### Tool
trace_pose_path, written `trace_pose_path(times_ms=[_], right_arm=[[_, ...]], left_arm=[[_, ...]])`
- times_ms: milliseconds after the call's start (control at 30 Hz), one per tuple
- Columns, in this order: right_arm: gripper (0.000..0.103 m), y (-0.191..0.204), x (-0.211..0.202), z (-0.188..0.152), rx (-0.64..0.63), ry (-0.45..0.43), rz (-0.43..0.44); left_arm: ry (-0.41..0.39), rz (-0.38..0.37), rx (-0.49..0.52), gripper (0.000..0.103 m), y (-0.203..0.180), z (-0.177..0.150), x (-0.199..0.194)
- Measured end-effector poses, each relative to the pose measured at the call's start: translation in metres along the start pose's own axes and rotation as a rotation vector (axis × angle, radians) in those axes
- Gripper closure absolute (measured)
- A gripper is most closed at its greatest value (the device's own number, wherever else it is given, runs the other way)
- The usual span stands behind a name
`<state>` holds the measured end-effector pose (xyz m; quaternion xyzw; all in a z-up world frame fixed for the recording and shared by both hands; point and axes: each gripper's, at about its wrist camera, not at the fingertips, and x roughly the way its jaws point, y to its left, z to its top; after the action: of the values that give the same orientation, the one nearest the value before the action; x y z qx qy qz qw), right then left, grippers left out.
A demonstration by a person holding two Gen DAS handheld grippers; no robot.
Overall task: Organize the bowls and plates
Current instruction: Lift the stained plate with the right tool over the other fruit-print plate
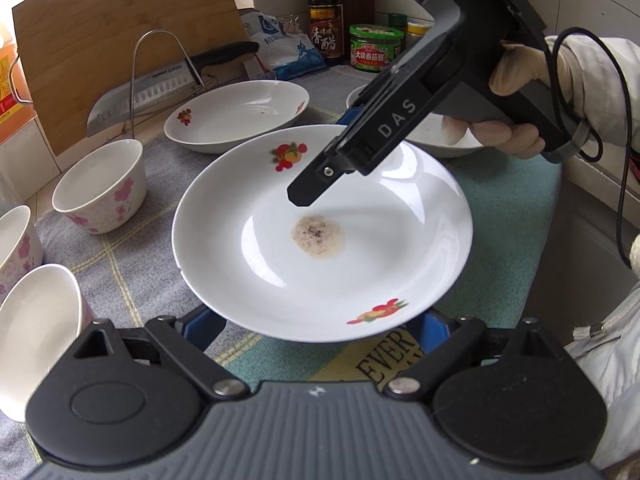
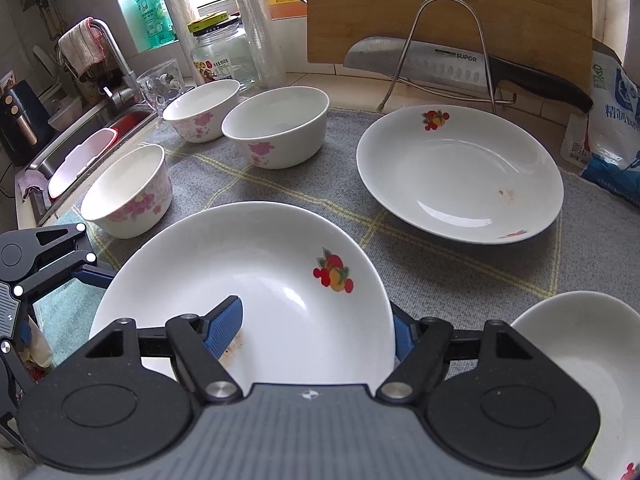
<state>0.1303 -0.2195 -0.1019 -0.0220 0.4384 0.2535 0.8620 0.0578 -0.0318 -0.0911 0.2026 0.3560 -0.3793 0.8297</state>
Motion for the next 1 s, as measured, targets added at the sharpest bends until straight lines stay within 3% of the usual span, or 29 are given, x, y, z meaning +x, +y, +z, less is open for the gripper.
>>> trace_pose_path(times_ms=[1000], right_arm=[[0.024, -0.062, -0.083, -0.044, 0.152, -0.084, -0.178]], left_arm=[[-0.054, -0.146, 0.177, 0.008, -0.045, 0.064, 0.037]])
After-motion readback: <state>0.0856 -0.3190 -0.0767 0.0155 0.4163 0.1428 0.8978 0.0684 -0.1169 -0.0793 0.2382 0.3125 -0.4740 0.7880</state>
